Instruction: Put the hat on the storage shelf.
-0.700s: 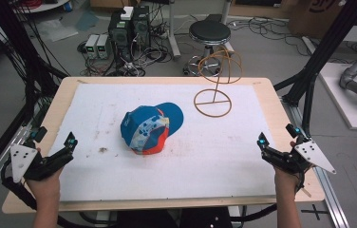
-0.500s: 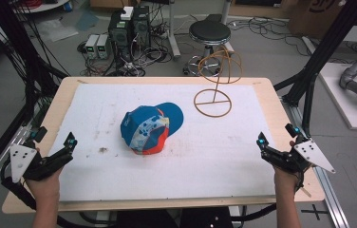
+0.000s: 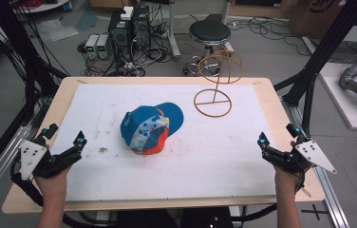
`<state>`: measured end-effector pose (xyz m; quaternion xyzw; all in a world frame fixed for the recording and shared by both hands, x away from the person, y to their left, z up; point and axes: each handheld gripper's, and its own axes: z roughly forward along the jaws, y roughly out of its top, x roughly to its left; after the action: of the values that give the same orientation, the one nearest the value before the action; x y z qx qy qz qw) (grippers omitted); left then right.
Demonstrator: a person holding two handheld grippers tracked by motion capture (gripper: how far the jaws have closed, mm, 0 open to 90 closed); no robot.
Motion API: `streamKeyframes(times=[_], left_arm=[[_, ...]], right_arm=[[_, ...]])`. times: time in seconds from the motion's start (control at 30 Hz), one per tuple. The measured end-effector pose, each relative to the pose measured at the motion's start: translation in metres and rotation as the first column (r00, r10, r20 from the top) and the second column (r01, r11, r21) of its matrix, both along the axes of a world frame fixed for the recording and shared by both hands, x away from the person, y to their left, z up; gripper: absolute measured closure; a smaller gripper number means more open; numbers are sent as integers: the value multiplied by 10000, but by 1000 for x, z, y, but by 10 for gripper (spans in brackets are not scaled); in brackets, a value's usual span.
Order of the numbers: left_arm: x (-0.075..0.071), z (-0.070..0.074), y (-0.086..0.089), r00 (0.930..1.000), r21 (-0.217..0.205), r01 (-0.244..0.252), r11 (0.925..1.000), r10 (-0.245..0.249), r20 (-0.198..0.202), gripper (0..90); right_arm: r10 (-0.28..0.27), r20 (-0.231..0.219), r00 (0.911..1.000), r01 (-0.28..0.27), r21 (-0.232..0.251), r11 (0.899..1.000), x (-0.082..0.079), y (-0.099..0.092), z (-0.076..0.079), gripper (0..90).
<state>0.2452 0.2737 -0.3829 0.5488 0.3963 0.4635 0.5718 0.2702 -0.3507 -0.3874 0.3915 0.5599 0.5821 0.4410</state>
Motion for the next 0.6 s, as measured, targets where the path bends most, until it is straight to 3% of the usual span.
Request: streamKeyframes(times=[0.43, 0.6], left_arm=[[17, 3, -40, 9923, 424, 1225, 9916, -1216, -238, 163], [26, 2, -55, 9853, 260, 1666, 9857, -1653, -438, 165]], right_arm=[[-75, -3, 10000, 75, 72, 9999, -1, -4, 0, 43], [-70, -44, 10000, 70, 86, 9999, -1, -3, -1, 43]])
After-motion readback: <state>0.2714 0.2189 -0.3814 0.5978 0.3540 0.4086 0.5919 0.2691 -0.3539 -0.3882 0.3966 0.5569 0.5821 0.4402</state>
